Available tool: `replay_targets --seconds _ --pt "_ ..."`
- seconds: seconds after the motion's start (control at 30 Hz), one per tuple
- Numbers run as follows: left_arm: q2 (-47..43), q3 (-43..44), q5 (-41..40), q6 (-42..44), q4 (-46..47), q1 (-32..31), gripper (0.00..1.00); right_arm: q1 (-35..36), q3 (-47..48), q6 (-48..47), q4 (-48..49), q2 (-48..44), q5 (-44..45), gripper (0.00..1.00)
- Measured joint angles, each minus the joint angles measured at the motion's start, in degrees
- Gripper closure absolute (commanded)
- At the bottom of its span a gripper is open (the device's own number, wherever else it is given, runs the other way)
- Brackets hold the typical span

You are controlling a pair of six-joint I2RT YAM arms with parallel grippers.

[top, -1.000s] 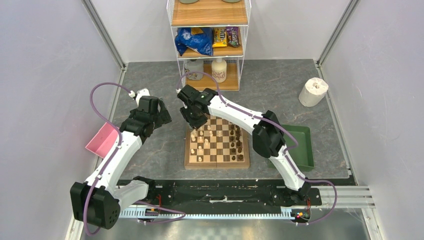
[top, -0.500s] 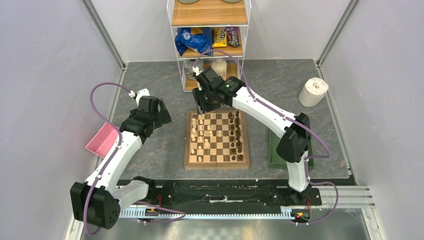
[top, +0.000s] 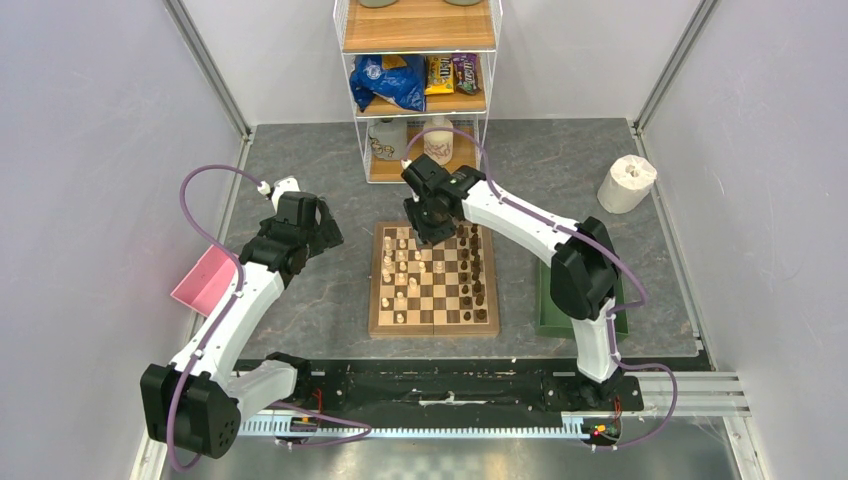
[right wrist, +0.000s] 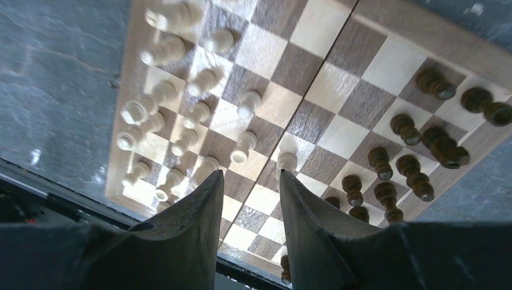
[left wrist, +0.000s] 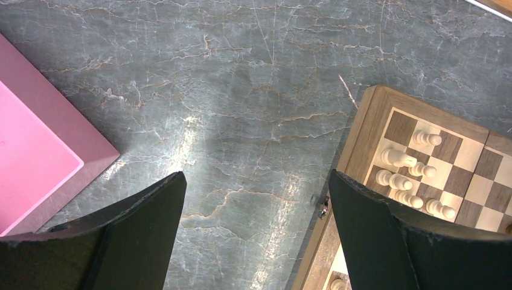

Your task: Set up the chess pieces on the board

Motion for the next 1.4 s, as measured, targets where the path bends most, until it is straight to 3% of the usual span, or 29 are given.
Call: replay_targets --seconds 0.17,1.07,1.4 --pt "0.0 0.0 0.04 0.0 0.0 0.0 0.05 0.63 -3.21 -0.37 -1.31 0.07 -1.03 0.56" --pt "0.0 0.0 0.92 0.0 0.0 0.0 0.05 2.89 -1.03 -2.27 -1.7 5.88 -0.81 0.58" --pt "0.0 0.0 0.92 0.02 0.0 0.0 0.05 2.89 -0.94 -2.51 -1.6 6.97 -0.76 0.66"
